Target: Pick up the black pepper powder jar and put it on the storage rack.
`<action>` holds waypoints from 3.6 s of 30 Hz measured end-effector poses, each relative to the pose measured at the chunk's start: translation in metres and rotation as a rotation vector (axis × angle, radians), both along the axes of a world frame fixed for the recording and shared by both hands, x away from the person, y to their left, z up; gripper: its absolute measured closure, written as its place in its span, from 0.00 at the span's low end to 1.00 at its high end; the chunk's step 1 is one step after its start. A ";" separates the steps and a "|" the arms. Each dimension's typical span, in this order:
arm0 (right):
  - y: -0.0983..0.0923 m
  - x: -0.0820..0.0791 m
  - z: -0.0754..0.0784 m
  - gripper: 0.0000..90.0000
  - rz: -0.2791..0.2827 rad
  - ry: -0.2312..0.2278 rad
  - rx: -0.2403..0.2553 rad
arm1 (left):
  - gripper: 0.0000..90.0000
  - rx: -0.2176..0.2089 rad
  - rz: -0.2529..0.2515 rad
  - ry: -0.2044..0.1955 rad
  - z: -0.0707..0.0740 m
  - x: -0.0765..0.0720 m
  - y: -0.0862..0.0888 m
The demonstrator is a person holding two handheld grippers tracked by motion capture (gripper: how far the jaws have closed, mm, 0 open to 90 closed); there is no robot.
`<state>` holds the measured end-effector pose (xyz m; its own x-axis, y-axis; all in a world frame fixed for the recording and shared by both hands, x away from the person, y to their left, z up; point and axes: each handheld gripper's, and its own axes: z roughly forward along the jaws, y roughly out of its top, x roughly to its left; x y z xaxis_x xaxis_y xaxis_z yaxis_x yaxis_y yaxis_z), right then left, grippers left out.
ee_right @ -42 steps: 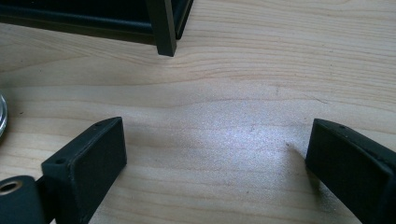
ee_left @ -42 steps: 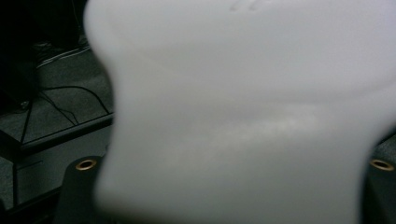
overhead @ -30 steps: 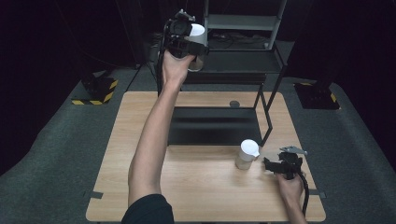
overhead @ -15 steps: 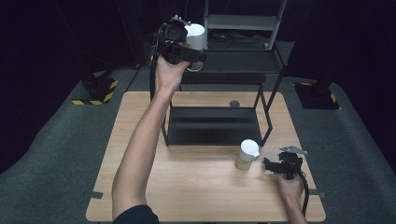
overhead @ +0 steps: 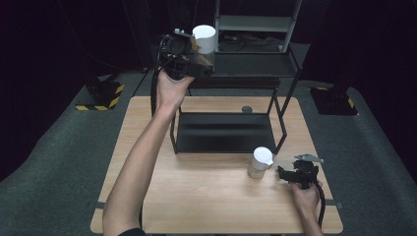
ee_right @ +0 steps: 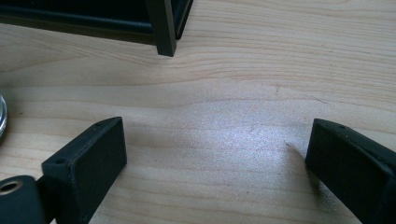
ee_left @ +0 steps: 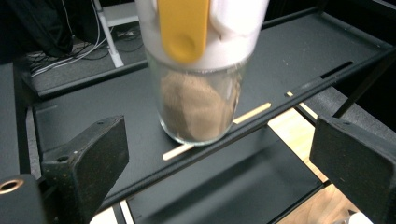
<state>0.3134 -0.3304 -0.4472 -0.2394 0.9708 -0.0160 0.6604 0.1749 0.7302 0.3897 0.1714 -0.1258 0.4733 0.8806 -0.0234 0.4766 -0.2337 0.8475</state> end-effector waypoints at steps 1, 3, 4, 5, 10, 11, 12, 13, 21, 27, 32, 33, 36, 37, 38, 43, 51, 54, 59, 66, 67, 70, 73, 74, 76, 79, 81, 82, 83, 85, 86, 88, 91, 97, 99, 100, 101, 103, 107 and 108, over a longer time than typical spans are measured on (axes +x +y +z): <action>0.000 0.000 0.000 0.05 0.000 0.000 0.000 | 0.05 0.000 -0.002 0.000 -0.001 -0.001 0.001; 0.000 0.000 0.000 0.05 -0.001 0.001 0.001 | 0.05 -0.003 -0.005 -0.001 -0.003 -0.005 0.003; 0.000 0.000 0.000 0.05 0.000 0.000 0.000 | 0.05 -0.005 -0.008 -0.001 -0.005 -0.006 0.004; 0.000 0.000 0.000 0.05 0.000 0.000 0.000 | 0.05 -0.007 -0.010 -0.002 -0.006 -0.008 0.004; 0.000 0.000 0.000 0.05 -0.001 0.001 0.001 | 0.06 -0.002 -0.018 -0.007 -0.015 -0.016 0.007; 0.000 0.000 0.000 0.05 0.000 0.000 0.000 | 0.06 -0.005 -0.020 -0.008 -0.017 -0.017 0.007; 0.000 0.000 0.000 0.05 0.000 0.000 0.000 | 0.06 -0.008 -0.022 -0.007 -0.019 -0.018 0.008; 0.000 0.000 0.000 0.05 0.000 0.000 0.000 | 0.06 -0.007 -0.023 -0.007 -0.021 -0.019 0.009; 0.000 0.000 0.000 0.05 -0.001 0.000 0.001 | 0.06 -0.001 -0.027 -0.008 -0.033 -0.028 0.012; 0.000 0.000 0.000 0.05 0.000 -0.001 -0.001 | 0.06 0.000 -0.029 -0.008 -0.044 -0.034 0.012; 0.000 0.000 0.000 0.05 0.000 0.000 -0.001 | 0.06 -0.007 -0.031 -0.007 -0.055 -0.038 0.014; 0.000 0.000 0.000 0.05 0.000 0.000 -0.001 | 0.06 -0.007 -0.030 -0.007 -0.057 -0.038 0.014; 0.000 0.000 0.000 0.05 0.002 -0.001 -0.002 | 0.06 -0.006 -0.027 -0.006 -0.063 -0.041 0.015; 0.000 0.000 0.000 0.05 0.000 0.000 -0.001 | 0.06 -0.010 -0.025 -0.007 -0.065 -0.042 0.016; 0.000 0.000 0.000 0.05 0.000 0.000 -0.001 | 0.06 -0.014 -0.025 -0.007 -0.067 -0.042 0.017; 0.000 0.000 0.000 0.05 0.000 -0.001 -0.001 | 0.06 -0.008 -0.022 -0.003 -0.077 -0.046 0.018; 0.000 0.000 0.000 0.05 0.000 0.000 -0.001 | 0.06 -0.001 -0.011 0.002 -0.094 -0.051 0.020; 0.000 0.000 0.000 0.05 0.001 -0.001 -0.002 | 0.06 -0.001 -0.009 0.006 -0.102 -0.053 0.020; 0.000 0.000 0.000 0.05 0.001 -0.001 -0.003 | 0.06 0.009 -0.004 0.011 -0.112 -0.055 0.019; 0.000 0.000 0.000 0.05 0.001 -0.001 -0.002 | 0.06 0.026 0.010 0.024 -0.133 -0.059 0.016; 0.000 0.000 0.000 0.05 0.002 -0.001 -0.002 | 0.06 0.032 0.009 0.027 -0.136 -0.060 0.015; 0.000 0.000 0.000 0.05 0.000 0.000 -0.001 | 0.06 0.049 0.013 0.030 -0.145 -0.063 0.013; 0.000 0.000 0.000 0.05 0.001 -0.001 -0.002 | 0.06 0.058 0.015 0.042 -0.154 -0.063 0.013; 0.000 0.000 0.000 0.05 0.001 -0.001 -0.002 | 0.06 0.057 0.017 0.049 -0.158 -0.064 0.012; 0.000 0.000 0.000 0.05 0.000 -0.001 -0.001 | 0.06 0.059 0.016 0.058 -0.165 -0.064 0.012; 0.000 0.000 0.000 0.05 0.000 0.000 -0.001 | 0.06 0.059 0.018 0.066 -0.173 -0.064 0.011; 0.000 0.000 0.000 0.05 0.001 -0.001 -0.002 | 0.06 0.060 0.017 0.074 -0.179 -0.063 0.010; 0.000 0.000 0.000 0.05 0.002 -0.001 -0.002 | 0.06 0.061 0.016 0.078 -0.183 -0.063 0.009; 0.000 0.000 0.000 0.05 0.000 0.000 -0.001 | 0.06 0.063 0.014 0.079 -0.185 -0.063 0.009; 0.000 0.000 0.000 0.05 0.001 -0.001 -0.002 | 0.05 0.059 0.006 0.077 -0.190 -0.064 0.010; 0.000 0.000 0.000 0.05 0.001 -0.001 -0.002 | 0.05 0.052 0.005 0.076 -0.193 -0.065 0.011; 0.000 0.000 0.000 0.05 0.002 -0.002 -0.003 | 0.05 0.035 0.000 0.074 -0.200 -0.067 0.013; 0.000 0.000 0.000 0.05 0.001 -0.001 -0.002 | 0.05 0.036 -0.001 0.081 -0.208 -0.068 0.013; 0.000 0.000 0.000 0.05 0.001 -0.001 -0.002 | 0.05 0.028 -0.001 0.100 -0.223 -0.069 0.013; 0.000 0.000 0.000 0.05 0.001 -0.001 -0.002 | 0.05 0.034 0.002 0.105 -0.227 -0.070 0.011; 0.000 0.000 0.000 0.05 0.000 -0.001 -0.001 | 0.05 0.036 0.004 0.107 -0.229 -0.070 0.010; 0.000 0.000 0.000 0.05 0.000 0.000 -0.001 | 0.05 0.037 0.005 0.111 -0.231 -0.070 0.010; 0.000 0.000 0.000 0.05 0.002 -0.001 -0.002 | 0.05 0.034 0.010 0.117 -0.235 -0.069 0.010; 0.000 0.000 0.000 0.05 0.000 0.000 -0.001 | 0.05 0.033 0.016 0.128 -0.243 -0.069 0.009; 0.000 0.000 0.000 0.05 0.001 -0.001 -0.002 | 0.05 0.037 0.017 0.132 -0.245 -0.068 0.008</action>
